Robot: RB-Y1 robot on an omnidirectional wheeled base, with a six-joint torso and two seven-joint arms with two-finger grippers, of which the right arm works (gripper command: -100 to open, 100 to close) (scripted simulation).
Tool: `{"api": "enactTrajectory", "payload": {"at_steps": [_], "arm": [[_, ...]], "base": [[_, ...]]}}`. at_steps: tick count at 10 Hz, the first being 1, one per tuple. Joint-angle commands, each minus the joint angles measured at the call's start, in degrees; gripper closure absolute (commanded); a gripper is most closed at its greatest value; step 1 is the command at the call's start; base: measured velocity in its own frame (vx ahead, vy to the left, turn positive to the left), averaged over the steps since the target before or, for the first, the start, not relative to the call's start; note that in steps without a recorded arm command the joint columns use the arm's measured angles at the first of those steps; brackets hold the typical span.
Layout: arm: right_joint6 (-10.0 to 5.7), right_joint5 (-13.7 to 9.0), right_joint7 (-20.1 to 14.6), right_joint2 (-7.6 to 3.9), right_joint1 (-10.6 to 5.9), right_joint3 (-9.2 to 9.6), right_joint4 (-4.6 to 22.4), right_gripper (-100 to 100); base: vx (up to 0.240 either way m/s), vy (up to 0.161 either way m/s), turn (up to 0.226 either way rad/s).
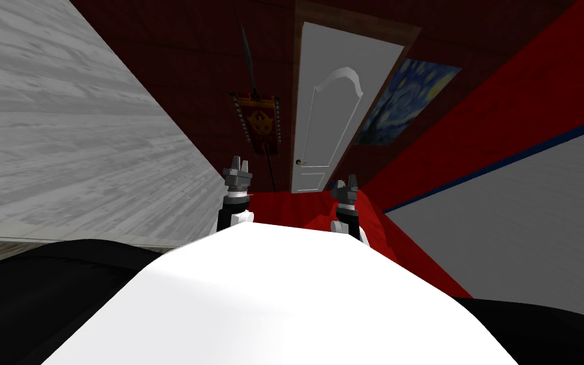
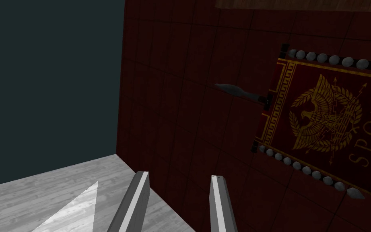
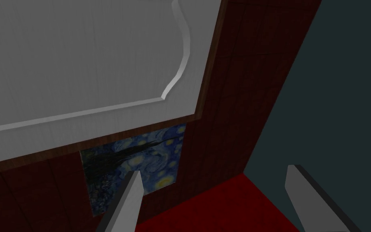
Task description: Pull the door open
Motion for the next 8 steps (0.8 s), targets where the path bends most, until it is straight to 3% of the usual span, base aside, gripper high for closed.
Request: {"api": "enactTrajectory", "payload": {"at_steps": [1, 8], "arm": [[-0.53, -0.37, -0.11, -0.52, -0.96, -0.14, 2.46, -100], [-1.77, -1.69, -0.06, -2.26, -4.96, 0.07, 12.54, -100]], "base": [[0.082, 0.018, 0.043], [0.099, 0.026, 0.049]]}}
